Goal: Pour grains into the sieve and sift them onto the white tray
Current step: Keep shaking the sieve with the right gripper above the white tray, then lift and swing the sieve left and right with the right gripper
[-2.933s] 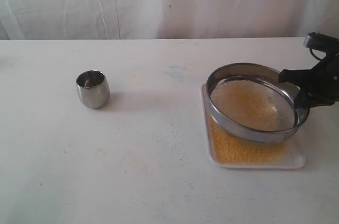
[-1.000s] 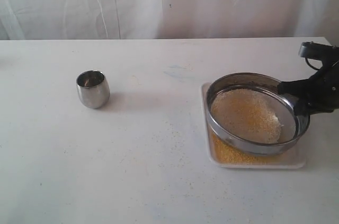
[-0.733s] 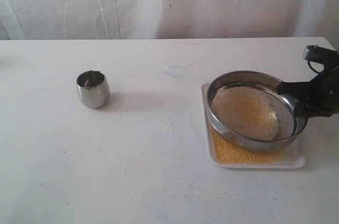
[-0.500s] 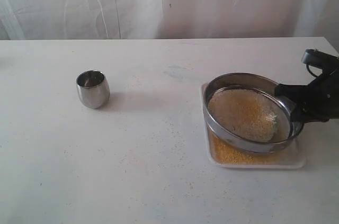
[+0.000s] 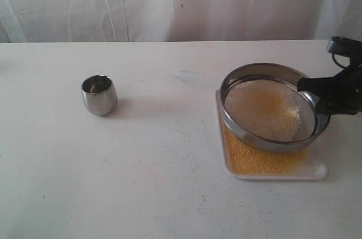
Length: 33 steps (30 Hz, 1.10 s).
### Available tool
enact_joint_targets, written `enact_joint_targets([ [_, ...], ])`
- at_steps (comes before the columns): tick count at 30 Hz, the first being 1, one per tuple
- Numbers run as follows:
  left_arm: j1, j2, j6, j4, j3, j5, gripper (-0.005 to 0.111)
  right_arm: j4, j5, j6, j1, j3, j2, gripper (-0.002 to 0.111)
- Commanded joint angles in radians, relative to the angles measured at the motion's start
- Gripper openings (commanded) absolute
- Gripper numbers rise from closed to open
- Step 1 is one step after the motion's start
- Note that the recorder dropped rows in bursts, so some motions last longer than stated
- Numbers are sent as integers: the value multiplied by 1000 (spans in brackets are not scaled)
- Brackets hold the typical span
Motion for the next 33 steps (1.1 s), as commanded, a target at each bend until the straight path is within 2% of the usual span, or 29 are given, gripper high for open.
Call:
enact_joint_targets([
  [1,-6,-4,-2,-6,5,32,0,-21,198,14,-7,3,-40,0],
  [7,-6,-4,-2,-6,5,32,0,-22,-81,48,-8,22,-45,0],
  [8,-6,-4,-2,-6,5,32,0,-22,-58,57,-13,8,-41,0],
  [11,-6,-4,-2,-6,5,32,0,-25,156,53,-15,-3,-46,0],
  [13,-6,-4,-2,-6,5,32,0,-23,178,19,-15,17,-57,0],
  [18,-6,-4,-2,-6,5,32,0,-23,-118,46,-9,-1,-56,0],
  [20,-6,-4,-2,-6,5,32,0,-23,-29,52,-11,-30,-52,0],
  [23,-6,-4,-2,-6,5,32,0,-25,296,4,-11,-35,-56,0],
  [24,-6,-4,-2,-6,5,32,0,-22,309,-25,-8,-21,-59,0],
  [30,-6,-4,-2,-6,5,32,0,-21,-40,26,-4,-11,-46,0],
  [33,-6,-4,-2,-6,5,32,0,-21,13,66,-7,-22,-39,0],
])
